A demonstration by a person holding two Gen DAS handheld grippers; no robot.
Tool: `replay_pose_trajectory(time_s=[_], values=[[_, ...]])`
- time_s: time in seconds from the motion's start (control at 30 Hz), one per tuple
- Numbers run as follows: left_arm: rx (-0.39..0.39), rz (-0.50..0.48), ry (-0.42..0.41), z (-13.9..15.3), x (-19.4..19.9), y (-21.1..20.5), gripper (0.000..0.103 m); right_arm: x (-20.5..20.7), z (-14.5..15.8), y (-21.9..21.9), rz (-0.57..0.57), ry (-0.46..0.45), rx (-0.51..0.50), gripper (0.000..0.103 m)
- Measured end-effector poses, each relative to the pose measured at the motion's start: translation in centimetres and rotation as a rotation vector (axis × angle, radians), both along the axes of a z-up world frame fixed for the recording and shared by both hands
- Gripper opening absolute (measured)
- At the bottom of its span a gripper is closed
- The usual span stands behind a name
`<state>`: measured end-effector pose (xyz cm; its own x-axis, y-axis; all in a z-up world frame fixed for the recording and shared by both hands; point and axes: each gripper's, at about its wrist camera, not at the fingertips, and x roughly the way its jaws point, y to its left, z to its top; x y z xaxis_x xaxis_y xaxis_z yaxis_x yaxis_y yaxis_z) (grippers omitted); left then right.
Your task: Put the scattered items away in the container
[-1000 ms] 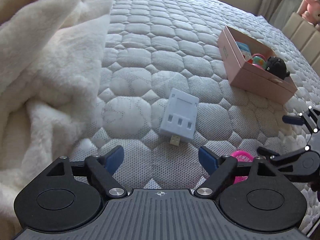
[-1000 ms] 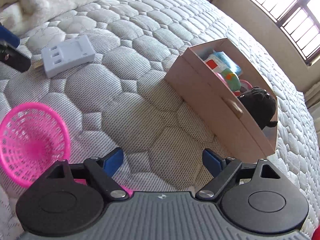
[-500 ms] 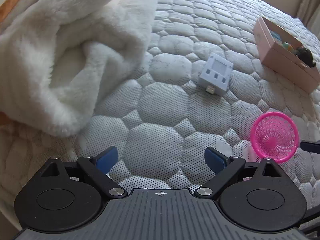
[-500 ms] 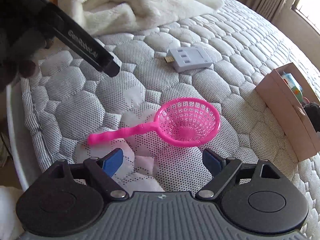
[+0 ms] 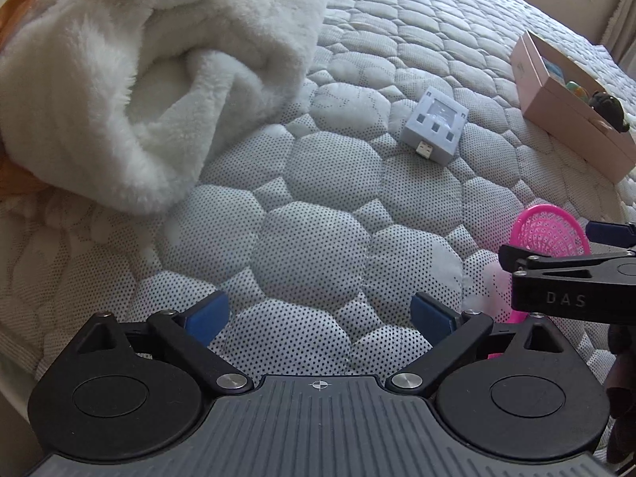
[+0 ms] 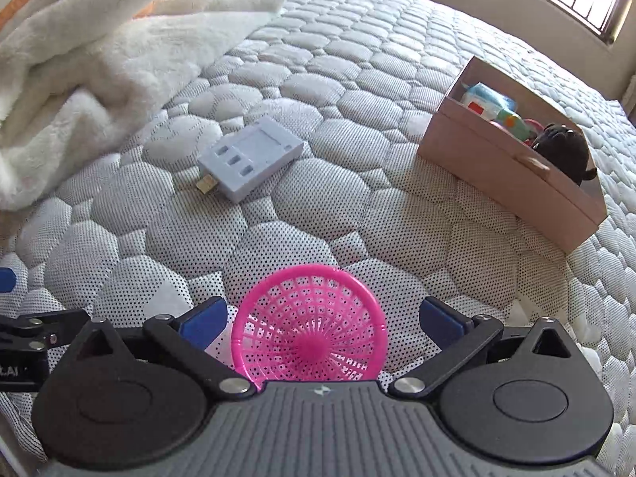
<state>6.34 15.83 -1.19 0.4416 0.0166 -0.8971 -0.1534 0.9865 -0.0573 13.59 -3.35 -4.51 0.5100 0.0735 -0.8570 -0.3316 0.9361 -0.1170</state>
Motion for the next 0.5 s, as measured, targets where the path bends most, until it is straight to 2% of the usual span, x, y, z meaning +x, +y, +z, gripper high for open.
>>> replay_pose_trajectory(time_s=[0.03, 0.13, 0.33, 0.5], values=[[-0.002, -0.011, 0.001, 0.0, 0.1, -0.1, 0.1, -0.2, -0.2, -0.1, 0.003, 0.005, 0.005, 0.101], [0.001, -0.05, -0.006, 0.3, 0.5, -0.8, 0.1, -1.0, -0.2, -0.3, 0.054, -0.003, -0.019, 0.083], [0.0, -0.164, -0.031, 0.9, 2.2, -3.6, 0.101, -2.7, 1.5, -3.2, 0.068, -0.033, -0.028, 0.083], [0.048, -0.292, -0.076, 0.9, 5.8, -7.6, 0.101, -3.6, 3.9, -7.5, 0.016, -0.032, 0.007, 0.083]])
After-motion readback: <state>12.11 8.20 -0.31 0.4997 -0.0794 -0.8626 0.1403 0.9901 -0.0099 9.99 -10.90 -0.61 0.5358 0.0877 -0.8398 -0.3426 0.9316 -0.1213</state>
